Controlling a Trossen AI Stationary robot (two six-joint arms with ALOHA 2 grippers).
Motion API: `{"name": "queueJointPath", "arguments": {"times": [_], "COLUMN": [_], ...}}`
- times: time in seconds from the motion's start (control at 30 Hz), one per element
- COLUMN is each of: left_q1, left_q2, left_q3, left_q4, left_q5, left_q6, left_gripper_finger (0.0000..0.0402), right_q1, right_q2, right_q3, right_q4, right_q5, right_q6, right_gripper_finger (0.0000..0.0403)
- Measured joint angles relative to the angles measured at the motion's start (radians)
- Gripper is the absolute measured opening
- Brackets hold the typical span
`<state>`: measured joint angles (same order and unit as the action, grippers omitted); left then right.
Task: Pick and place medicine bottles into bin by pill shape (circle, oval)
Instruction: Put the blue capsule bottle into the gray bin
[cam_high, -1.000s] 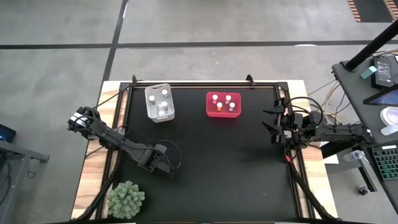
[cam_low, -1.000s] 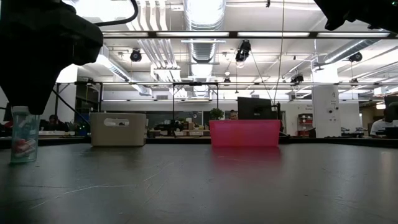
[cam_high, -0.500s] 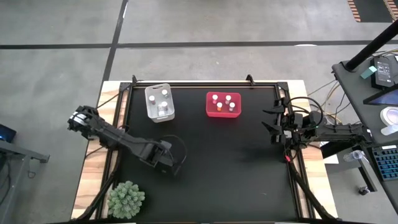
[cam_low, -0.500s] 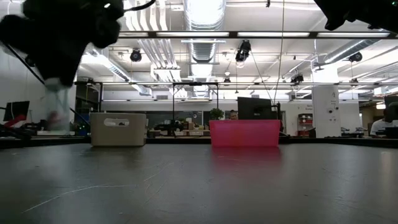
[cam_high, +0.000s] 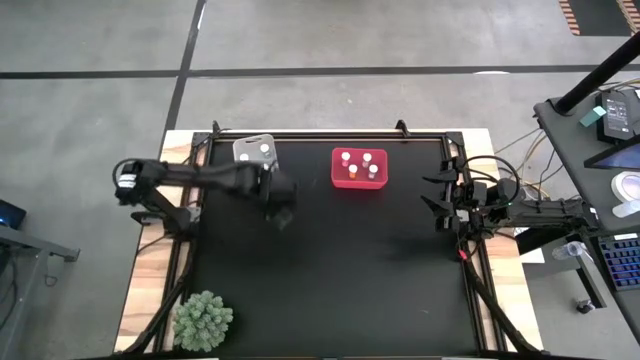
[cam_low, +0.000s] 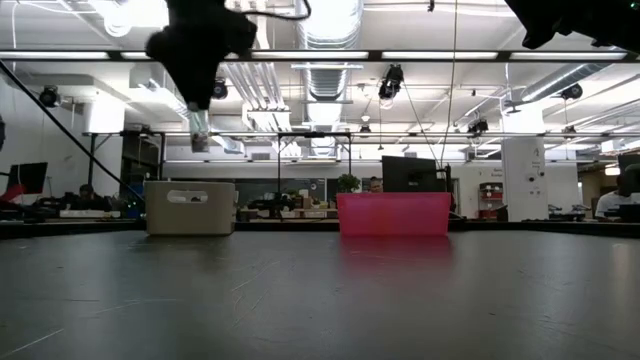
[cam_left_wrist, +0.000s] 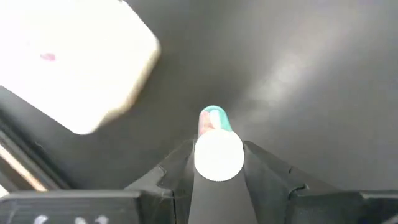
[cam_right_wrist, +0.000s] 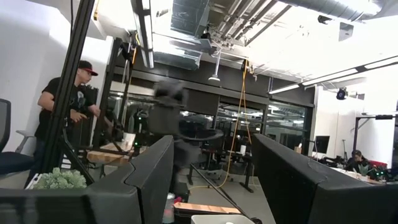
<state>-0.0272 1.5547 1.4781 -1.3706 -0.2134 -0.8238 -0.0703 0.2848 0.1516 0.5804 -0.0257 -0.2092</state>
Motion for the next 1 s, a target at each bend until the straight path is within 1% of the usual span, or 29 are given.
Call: {"name": "queueJointPath", "arguments": {"times": [0.13, 0.23, 0.37, 0.5, 0.63, 0.73, 0.87, 1.0], "left_q1": [0.158, 0.277, 0.419, 0.528, 0.589, 0.613, 0.624, 0.624], "left_q2": [-0.004, -0.004, -0.005, -0.006, -0.005, -0.005, -0.005, -0.005], "left_q3": [-0.002, -0.013, -0.027, -0.057, -0.116, -0.159, -0.201, -0.246], "left_q4": [0.001, 0.0, 0.028, 0.089, 0.133, 0.156, 0.164, 0.214], "left_q5": [-0.039, -0.07, -0.085, -0.085, -0.078, -0.076, -0.076, -0.075], "left_q6": [0.209, 0.322, 0.426, 0.476, 0.494, 0.494, 0.493, 0.491], "left_gripper_finger": [0.0109, 0.0109, 0.0109, 0.0109, 0.0109, 0.0109, 0.0109, 0.0109], "right_q1": [0.0, 0.0, 0.0, 0.0, 0.0, 0.0, 0.0, 0.0], "right_q2": [0.0, 0.0, 0.0, 0.0, 0.0, 0.0, 0.0, 0.0], "right_q3": [0.0, 0.0, 0.0, 0.0, 0.0, 0.0, 0.0, 0.0], "right_q4": [0.0, 0.0, 0.0, 0.001, 0.001, 0.001, 0.001, 0.001], "right_q5": [0.0, 0.001, 0.001, 0.001, 0.001, 0.001, 0.001, 0.001], "right_q6": [0.0, 0.0, -0.001, -0.002, -0.004, -0.004, -0.004, -0.003], "right_gripper_finger": [0.021, 0.021, 0.021, 0.021, 0.021, 0.021, 0.021, 0.021]}}
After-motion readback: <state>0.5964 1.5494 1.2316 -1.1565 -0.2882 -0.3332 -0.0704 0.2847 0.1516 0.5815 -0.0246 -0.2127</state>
